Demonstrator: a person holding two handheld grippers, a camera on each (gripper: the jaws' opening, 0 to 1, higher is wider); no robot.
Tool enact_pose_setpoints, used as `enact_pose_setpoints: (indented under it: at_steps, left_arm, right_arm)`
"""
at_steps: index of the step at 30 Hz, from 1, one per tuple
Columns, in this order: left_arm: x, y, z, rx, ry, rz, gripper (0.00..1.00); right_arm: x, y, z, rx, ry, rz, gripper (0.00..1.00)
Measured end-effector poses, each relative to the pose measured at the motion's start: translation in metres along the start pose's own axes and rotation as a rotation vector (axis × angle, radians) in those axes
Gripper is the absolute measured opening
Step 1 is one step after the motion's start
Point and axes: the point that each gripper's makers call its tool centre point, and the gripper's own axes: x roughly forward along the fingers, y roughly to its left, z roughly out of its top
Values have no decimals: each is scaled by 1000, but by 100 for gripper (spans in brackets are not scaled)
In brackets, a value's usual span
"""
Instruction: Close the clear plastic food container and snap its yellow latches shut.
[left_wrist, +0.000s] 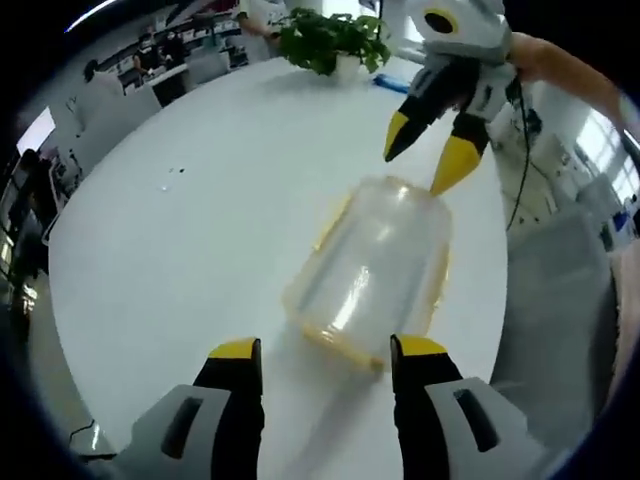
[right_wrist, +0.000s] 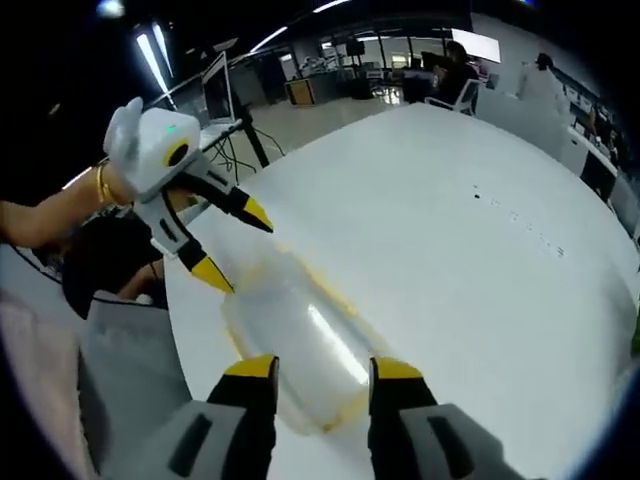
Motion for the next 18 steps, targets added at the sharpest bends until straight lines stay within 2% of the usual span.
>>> enact_pose_setpoints:
  at_steps: [3, 5, 18]
  left_arm:
    - [-2, -3, 10, -26, -46, -16, 49]
    - [-3, -5, 16, -15, -75, -18, 47]
    - [8, -25, 41, 25, -179, -53, 42]
  right_arm:
    - [6, 6, 6, -55, -7, 9, 32]
    - [10, 10, 9, -86, -3, 15, 31]
    - [31, 10, 18, -119, 33, 31, 30]
